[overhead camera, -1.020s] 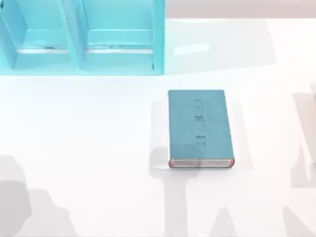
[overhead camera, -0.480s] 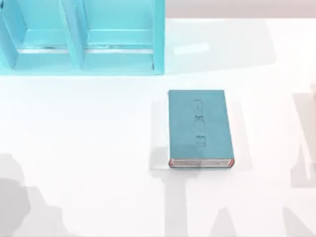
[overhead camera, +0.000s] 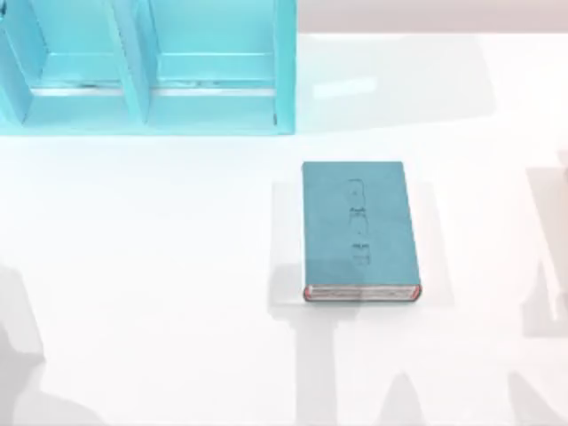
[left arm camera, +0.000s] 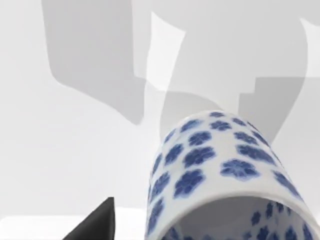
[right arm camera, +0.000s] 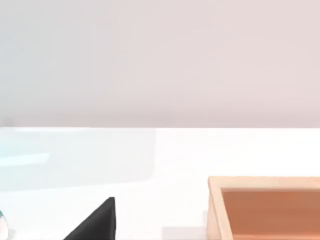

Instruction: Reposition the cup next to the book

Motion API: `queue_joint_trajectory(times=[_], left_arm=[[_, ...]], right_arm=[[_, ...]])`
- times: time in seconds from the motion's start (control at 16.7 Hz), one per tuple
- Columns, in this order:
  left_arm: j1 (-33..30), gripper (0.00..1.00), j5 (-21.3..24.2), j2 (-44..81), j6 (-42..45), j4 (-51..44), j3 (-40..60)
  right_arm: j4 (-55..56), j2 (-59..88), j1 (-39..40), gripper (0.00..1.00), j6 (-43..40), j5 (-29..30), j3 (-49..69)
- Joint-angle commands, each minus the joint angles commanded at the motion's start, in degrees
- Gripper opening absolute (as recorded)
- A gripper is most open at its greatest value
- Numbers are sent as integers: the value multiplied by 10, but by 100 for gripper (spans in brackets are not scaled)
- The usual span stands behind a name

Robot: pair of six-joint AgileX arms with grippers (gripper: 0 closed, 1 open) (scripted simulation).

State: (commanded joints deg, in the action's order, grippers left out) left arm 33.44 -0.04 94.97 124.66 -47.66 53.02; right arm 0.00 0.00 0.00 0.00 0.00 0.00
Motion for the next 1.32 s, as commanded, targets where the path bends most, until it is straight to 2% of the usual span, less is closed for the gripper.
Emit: queue_joint_trajectory(times=[0.3, 1.08, 1.32], left_arm=[[0, 100, 0, 5, 0, 13, -11], [0, 2, 0, 5, 0, 13, -11], [0, 0, 0, 5, 0, 13, -11]], right_arm=[[0, 0, 0, 100, 0, 0, 0], [0, 0, 0, 100, 0, 0, 0], [0, 0, 0, 100, 0, 0, 0]])
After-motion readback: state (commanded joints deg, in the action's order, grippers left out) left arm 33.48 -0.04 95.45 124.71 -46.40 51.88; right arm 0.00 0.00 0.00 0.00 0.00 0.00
